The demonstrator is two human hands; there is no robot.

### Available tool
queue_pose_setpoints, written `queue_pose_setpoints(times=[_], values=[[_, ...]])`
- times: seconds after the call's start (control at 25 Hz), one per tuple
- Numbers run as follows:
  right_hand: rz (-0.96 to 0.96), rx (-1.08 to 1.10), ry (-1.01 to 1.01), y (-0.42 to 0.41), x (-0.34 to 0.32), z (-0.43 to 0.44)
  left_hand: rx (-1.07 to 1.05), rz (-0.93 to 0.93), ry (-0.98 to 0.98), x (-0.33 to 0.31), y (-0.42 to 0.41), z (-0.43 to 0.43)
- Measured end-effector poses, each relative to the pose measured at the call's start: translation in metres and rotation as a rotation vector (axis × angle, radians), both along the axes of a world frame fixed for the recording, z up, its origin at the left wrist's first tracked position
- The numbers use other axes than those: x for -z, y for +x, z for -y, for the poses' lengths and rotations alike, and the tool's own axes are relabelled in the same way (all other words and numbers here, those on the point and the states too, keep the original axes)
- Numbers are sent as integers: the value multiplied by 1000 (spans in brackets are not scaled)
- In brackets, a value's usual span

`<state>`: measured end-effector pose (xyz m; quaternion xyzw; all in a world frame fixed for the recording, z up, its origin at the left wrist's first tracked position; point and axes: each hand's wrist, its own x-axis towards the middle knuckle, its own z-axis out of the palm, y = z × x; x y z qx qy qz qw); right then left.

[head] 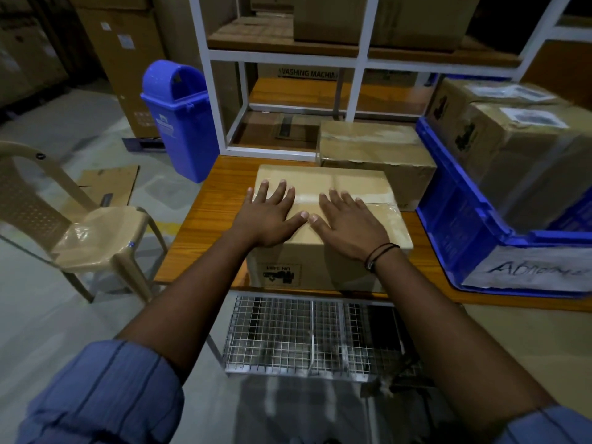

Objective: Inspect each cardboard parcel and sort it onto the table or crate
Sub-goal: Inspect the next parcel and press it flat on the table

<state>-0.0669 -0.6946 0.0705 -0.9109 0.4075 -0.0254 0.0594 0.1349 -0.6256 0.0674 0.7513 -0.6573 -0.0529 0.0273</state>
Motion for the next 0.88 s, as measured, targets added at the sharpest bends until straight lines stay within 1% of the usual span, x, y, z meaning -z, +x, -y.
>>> queue_pose_setpoints(times=[0.12,0.28,0.48,0.56,0.72,0.88], values=[[-17,102,-15,4,4,-2,-2,-3,-15,2,0,1],[-66,68,34,2,-5,3,2,-5,-23,3,1,0],[-61,20,70,-8,-10,4,4,-21,-32,4,1,1],[-59,47,39,-6,-7,2,2,-25,-35,5,2,1],[-28,201,4,-6,-1,-2,11,-30,-50,6,2,0],[-60,179,18,-7,-5,2,6,-28,-52,7,3,0]])
